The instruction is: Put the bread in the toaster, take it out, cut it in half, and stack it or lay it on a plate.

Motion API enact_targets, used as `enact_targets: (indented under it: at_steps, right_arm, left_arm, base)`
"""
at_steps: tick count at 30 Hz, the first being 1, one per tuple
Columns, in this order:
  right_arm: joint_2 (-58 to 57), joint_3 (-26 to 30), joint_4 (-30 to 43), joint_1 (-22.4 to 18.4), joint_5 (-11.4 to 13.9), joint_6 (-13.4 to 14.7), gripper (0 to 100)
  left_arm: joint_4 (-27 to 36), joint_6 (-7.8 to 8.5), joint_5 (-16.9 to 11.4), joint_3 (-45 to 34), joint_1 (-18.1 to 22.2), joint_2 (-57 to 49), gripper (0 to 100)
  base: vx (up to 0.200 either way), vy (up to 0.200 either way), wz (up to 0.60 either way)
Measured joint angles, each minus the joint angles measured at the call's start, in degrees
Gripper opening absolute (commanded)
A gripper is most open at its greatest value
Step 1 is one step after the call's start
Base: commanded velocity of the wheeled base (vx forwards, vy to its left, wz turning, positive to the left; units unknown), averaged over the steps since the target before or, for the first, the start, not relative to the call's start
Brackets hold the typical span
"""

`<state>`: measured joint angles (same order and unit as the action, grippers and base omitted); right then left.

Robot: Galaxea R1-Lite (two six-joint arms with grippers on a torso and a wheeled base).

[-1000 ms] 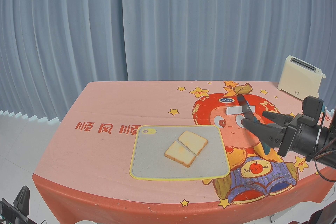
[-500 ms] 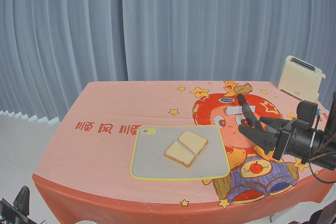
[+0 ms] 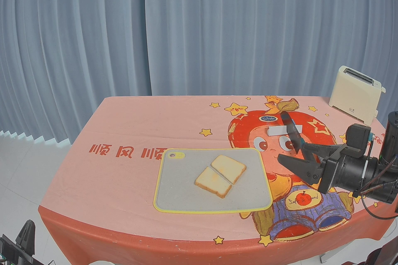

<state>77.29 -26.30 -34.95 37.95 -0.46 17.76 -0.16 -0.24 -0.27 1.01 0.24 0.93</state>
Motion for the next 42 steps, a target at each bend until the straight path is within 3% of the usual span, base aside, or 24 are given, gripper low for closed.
enact_targets:
  at_steps: [7,13,32,42]
  right_arm:
    - [0.4,0.1,-0.1,0.0,-0.1,-0.2,100]
    - [1.1,1.1,0.0,0.1,-0.6,-2.9,100]
    - [1.9,1.1,0.6,0.1,-0.9,-3.1,100]
    - [3.0,-0.2,2.4,1.5,-5.1,-3.3,100]
  left_arm:
    - [0.0,0.0,0.0,0.0,0.0,0.0,0]
    - [0.0,0.02,0.0,0.0,0.0,0.0,0]
    - [0.0,0.0,0.0,0.0,0.0,0.0,0]
    - [0.0,0.0,0.0,0.0,0.0,0.0,0]
  base:
    - [0.0,0.0,0.0]
    - [0.0,0.0,0.0]
    - [0.0,0.0,0.0]
    - [0.0,0.0,0.0]
